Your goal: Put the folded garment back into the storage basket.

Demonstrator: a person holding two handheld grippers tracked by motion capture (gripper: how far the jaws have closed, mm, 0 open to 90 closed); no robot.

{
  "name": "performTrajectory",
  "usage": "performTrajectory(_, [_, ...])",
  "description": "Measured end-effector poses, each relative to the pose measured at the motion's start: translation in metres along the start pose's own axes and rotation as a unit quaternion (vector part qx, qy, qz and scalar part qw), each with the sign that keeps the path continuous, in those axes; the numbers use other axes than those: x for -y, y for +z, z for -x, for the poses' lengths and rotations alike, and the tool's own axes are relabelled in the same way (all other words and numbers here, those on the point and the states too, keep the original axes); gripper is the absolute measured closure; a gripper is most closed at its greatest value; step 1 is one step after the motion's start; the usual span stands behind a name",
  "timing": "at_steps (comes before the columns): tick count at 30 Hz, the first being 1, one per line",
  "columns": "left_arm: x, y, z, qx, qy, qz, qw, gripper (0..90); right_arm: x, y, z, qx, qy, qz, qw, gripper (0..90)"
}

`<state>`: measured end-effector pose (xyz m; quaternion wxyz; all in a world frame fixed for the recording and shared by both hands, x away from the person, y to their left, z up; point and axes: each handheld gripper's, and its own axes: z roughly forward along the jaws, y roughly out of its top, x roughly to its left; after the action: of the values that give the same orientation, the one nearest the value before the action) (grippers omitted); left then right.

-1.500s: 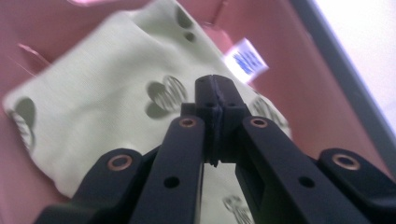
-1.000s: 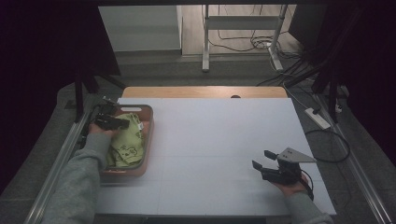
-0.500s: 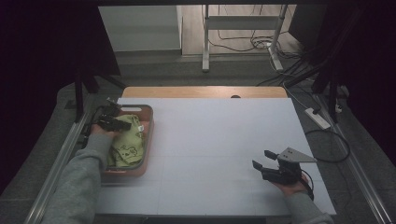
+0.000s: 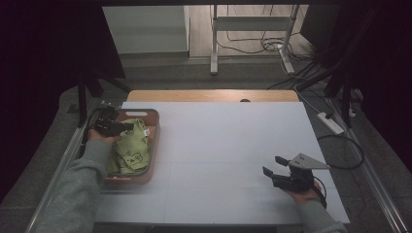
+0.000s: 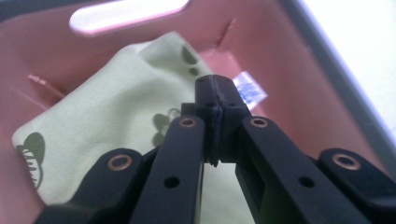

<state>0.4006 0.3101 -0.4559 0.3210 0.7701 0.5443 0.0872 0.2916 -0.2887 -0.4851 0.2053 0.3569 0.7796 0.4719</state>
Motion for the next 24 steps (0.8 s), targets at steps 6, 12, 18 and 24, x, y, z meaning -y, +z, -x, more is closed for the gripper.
performTrajectory(6, [0.005, -0.01, 0.014, 0.013, 0.021, 0.024, 0.9994, 89.5, 0.0, 0.001, 0.001, -0.001, 0.0, -0.002, 1.0, 33.9])
performTrajectory(12, [0.014, -0.014, 0.021, 0.02, 0.028, 0.041, 0.9986, 89.5, 0.001, 0.001, 0.001, -0.001, 0.001, -0.004, 1.0, 33.9])
performTrajectory(18, [0.025, -0.018, 0.025, 0.021, 0.027, 0.067, 0.9972, 78.3, 0.001, 0.001, 0.003, -0.001, 0.003, -0.006, 1.0, 33.8])
performTrajectory(24, [0.035, -0.023, 0.034, 0.018, 0.034, 0.088, 0.9954, 53.9, 0.002, 0.001, 0.004, 0.001, 0.004, -0.008, 1.0, 33.8])
